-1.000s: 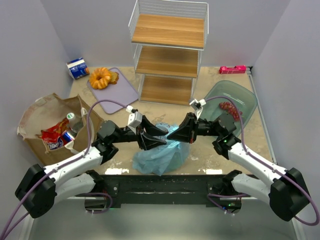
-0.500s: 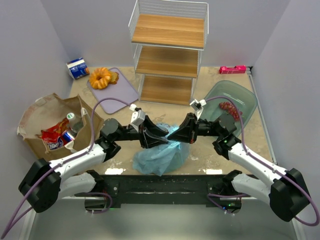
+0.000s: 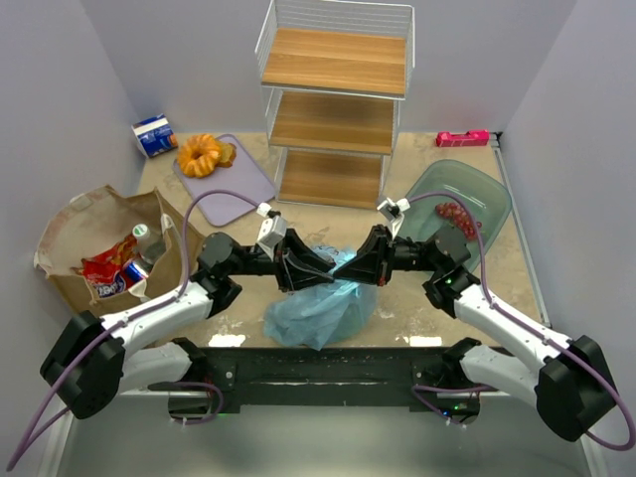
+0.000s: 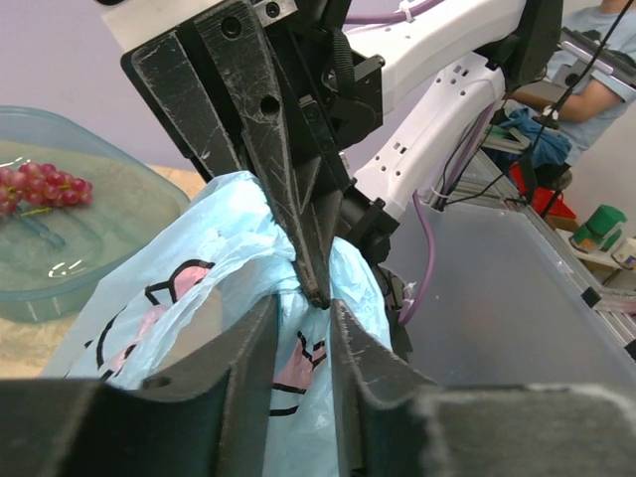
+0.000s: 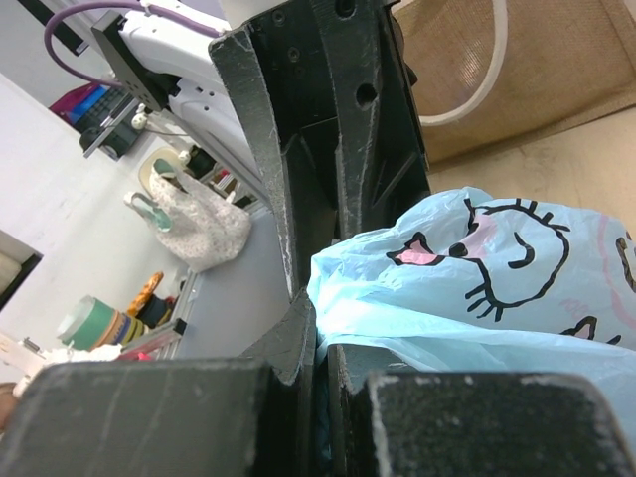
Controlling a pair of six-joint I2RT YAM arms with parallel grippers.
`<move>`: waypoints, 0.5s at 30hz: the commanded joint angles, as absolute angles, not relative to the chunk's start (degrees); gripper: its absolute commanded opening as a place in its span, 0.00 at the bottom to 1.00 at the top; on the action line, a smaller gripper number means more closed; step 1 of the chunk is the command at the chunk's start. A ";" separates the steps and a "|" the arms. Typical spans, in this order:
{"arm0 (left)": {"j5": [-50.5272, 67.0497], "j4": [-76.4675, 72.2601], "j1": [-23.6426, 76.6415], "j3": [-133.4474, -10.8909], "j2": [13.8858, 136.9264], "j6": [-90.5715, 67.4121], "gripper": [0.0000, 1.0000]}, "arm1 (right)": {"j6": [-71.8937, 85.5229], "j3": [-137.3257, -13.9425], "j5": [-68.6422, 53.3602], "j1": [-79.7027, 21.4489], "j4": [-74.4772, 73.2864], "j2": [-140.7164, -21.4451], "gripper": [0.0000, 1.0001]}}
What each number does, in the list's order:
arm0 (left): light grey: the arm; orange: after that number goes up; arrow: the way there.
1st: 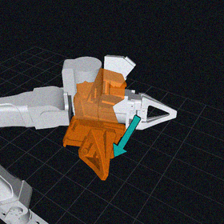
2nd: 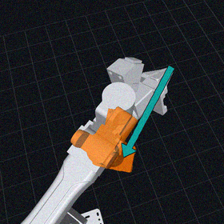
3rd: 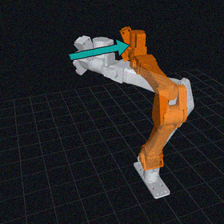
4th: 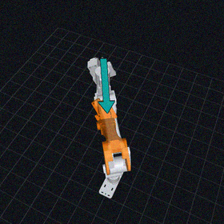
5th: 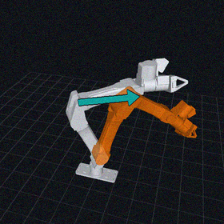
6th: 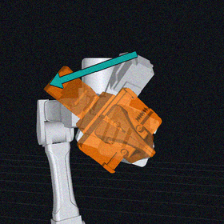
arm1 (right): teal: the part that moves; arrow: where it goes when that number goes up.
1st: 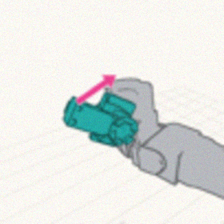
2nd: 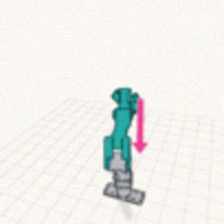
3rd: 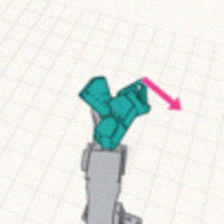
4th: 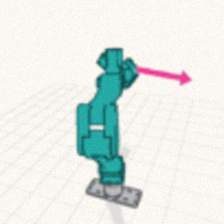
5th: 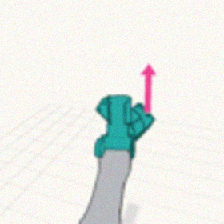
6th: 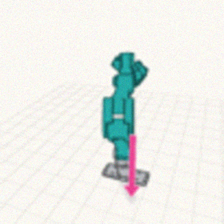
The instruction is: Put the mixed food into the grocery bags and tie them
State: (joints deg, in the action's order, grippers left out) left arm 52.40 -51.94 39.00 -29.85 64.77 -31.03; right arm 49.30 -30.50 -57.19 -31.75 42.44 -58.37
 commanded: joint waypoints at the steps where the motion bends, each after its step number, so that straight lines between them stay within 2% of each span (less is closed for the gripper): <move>1: 54.66 -55.81 38.58 -32.26 66.09 -32.60 0.27 | 48.16 -31.20 -58.45 -31.55 44.38 -56.60 0.00; 2: 54.84 -55.90 38.58 -32.17 66.27 -32.69 0.25 | 48.25 -31.20 -58.45 -31.55 44.38 -56.51 0.00; 3: 55.37 -55.99 38.58 -32.17 66.27 -32.70 0.18 | 48.16 -31.20 -58.36 -31.64 44.30 -56.60 0.00; 9: 56.34 -56.34 38.58 -31.99 66.09 -33.13 0.00 | 48.16 -31.29 -58.27 -31.64 44.38 -56.87 0.00; 15: 56.34 -56.69 38.50 -31.91 65.57 -33.05 0.00 | 47.99 -31.20 -58.18 -31.55 43.95 -56.60 0.00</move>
